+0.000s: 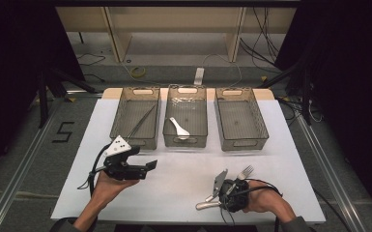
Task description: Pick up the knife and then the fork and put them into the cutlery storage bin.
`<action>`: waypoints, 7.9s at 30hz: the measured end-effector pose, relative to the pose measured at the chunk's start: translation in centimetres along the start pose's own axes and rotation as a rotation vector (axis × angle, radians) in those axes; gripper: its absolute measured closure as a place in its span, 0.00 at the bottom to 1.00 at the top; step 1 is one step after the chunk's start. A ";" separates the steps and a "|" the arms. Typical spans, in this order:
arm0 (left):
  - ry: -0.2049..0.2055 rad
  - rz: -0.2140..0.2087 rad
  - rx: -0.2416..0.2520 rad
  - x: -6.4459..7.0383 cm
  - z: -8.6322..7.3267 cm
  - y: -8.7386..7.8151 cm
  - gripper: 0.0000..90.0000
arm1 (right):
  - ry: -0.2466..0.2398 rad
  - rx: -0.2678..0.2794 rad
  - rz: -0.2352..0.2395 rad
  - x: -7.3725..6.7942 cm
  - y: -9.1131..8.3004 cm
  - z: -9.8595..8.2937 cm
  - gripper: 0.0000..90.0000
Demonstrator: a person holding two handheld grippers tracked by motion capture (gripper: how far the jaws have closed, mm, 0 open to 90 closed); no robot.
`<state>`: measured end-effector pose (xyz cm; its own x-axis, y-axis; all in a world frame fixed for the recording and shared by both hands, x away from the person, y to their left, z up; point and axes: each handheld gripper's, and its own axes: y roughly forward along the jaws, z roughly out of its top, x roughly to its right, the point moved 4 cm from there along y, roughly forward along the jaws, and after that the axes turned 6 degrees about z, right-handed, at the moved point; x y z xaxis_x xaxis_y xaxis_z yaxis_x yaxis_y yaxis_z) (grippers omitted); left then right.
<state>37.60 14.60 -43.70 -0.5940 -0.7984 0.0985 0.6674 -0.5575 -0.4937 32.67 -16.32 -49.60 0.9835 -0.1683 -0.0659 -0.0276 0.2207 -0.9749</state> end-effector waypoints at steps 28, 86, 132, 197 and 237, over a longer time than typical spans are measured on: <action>-0.008 0.000 0.001 -0.1 0.0 -0.1 0.17 | 0.020 0.011 -0.083 0.2 -0.7 0.3 0.89; -0.019 -0.009 0.046 -0.1 0.3 -0.4 0.17 | 0.497 0.640 -0.205 15.4 -15.5 0.6 0.89; -0.025 -0.009 0.056 -0.1 0.4 -0.5 0.17 | 0.707 0.633 -0.363 24.7 -16.0 -1.5 0.89; -0.018 -0.010 0.047 -0.1 0.3 -0.4 0.17 | 0.727 0.523 -0.275 23.7 -11.6 -1.2 0.32; -0.014 -0.007 0.056 0.0 0.4 -0.5 0.17 | 0.284 0.449 -0.149 9.0 -9.4 1.5 0.29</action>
<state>37.44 14.79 -43.13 -0.5927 -0.7973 0.1142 0.6876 -0.5747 -0.4438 42.10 -18.48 -40.68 0.8822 -0.4682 -0.0494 0.2484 0.5522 -0.7958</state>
